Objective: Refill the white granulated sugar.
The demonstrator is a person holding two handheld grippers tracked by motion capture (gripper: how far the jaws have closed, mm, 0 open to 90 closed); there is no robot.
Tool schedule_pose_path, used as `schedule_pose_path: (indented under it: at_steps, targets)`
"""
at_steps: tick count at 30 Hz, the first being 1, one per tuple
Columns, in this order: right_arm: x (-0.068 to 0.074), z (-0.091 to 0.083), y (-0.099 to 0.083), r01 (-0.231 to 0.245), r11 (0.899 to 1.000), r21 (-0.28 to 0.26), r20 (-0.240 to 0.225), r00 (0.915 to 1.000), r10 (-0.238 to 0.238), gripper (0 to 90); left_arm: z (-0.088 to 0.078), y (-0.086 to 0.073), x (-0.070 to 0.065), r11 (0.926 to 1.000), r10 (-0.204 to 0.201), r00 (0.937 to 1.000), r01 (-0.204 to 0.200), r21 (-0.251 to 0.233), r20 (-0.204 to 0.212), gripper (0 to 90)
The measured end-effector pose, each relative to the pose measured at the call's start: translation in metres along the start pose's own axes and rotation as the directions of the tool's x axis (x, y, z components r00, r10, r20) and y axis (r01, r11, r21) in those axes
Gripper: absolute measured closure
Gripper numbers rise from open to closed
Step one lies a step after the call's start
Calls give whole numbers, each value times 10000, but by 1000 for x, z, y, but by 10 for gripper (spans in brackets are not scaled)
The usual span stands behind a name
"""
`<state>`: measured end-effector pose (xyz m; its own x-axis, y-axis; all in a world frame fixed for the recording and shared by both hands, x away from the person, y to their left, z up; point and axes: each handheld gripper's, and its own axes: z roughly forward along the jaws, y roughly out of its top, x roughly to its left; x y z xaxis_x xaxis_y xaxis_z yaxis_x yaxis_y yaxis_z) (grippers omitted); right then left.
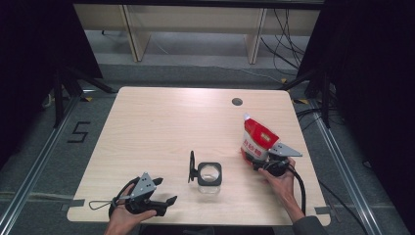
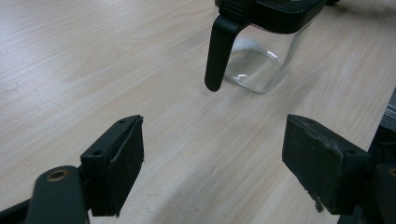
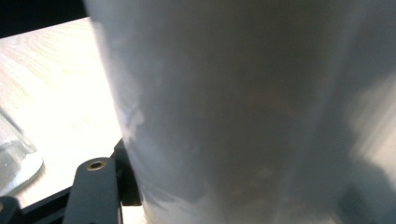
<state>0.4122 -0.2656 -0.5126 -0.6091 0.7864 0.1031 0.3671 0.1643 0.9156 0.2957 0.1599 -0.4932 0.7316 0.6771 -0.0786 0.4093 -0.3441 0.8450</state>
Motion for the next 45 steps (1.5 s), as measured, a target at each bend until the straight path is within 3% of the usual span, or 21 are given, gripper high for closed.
schedule_pose_path:
  at_steps: [4, 5, 8, 12, 15, 17, 18, 20, 21, 23, 25, 29, 30, 31, 33, 35, 38, 39, 42, 44, 45]
  targets:
    - [-1, -1, 1, 131, 9999, -27, 197, 9997, -130, 366, -1, 0, 1, 9998, 128, 9999, -128, 162, -29, 202]
    - [3, -5, 1, -255, 9997, 23, 136, 9996, 255, 368, 0, 0, 0, 10000, 59, 9999, -59, 76, 94, 202]
    - [3, -7, 2, 131, 9998, -170, 281, 9995, -126, 371, 0, 1, 1, 9993, 383, 9992, -383, 42, 127, 202]
    - [8, -8, 2, 284, 9996, -30, 262, 9993, -283, 372, -1, 1, 1, 9993, 355, 9994, -356, 121, 53, 202]
    - [17, -15, 5, 154, 9999, 40, 145, 9998, -155, 373, 0, 0, 0, 10000, 8, 9999, -8, -53, 112, 202]
    - [16, -20, 8, 825, 9966, 10, 191, 9964, -825, 374, 0, 0, 0, 10000, -46, 9999, 46, -49, 137, 202]
    - [21, -24, 9, 568, 9984, 73, 234, 9981, -570, 374, -1, 0, 2, 9998, 179, 9998, -179, 5, 65, 202]
    - [21, -27, 11, 847, 9964, -42, 199, 9962, -846, 374, -1, 0, 3, 9996, 277, 9996, -277, 31, 31, 202]
    - [24, -32, 13, 1272, 9915, -277, 375, 9913, -1261, 374, -1, 0, 2, 10000, -64, 10000, 64, -20, 28, 202]
    - [24, -40, 16, 1999, 9794, -291, 566, 9786, -1981, 374, -1, 0, 2, 10000, -42, 10000, 42, -6, 8, 202]
    - [28, -45, 16, 1986, 9799, -175, 601, 9785, -1973, 374, -2, 0, 3, 10000, 0, 10000, 0, -9, 1, 202]
    - [38, -61, 17, 2464, 9688, -270, 836, 9663, -2434, 374, -2, 0, 2, 10000, 4, 10000, -4, 0, 9, 202]
    - [36, -64, 19, 3234, 9461, -184, 970, 9424, -3202, 374, -2, 0, 2, 10000, 4, 10000, -4, 0, 9, 202]
    - [39, -68, 18, 3050, 9523, -63, 912, 9486, -3032, 375, -1, 0, 4, 9997, 248, 9997, -248, -49, 12, 202]
    - [42, -73, 18, 3519, 9360, -72, 1114, 9305, -3490, 374, -2, 0, 4, 9997, 234, 9997, -234, -60, 9, 202]
    - [46, -79, 16, 3596, 9331, 101, 1122, 9268, -3584, 374, -2, 0, 4, 9997, 228, 9997, -228, -22, -13, 202]
    - [50, -86, 14, 4200, 9068, 357, 1306, 8977, -4209, 375, -2, 0, 4, 9998, 204, 9998, -204, -27, -15, 202]
    - [52, -88, 15, 4502, 8917, 478, 1426, 8805, -4522, 375, -2, 0, 4, 9998, 204, 9998, -204, -27, -15, 202]
    - [57, -92, 14, 5083, 8566, 886, 1529, 8429, -5159, 375, -2, 0, 4, 9997, 223, 9997, -223, -34, -32, 202]
    - [62, -95, 13, 5091, 8549, 1001, 1532, 8411, -5188, 375, -2, 0, 4, 10000, 96, 9999, -96, -9, -72, 203]
    - [63, -95, 13, 5344, 8386, 1057, 1574, 8237, -5447, 375, -3, 0, 5, 9999, 115, 9999, -116, -40, -113, 203]
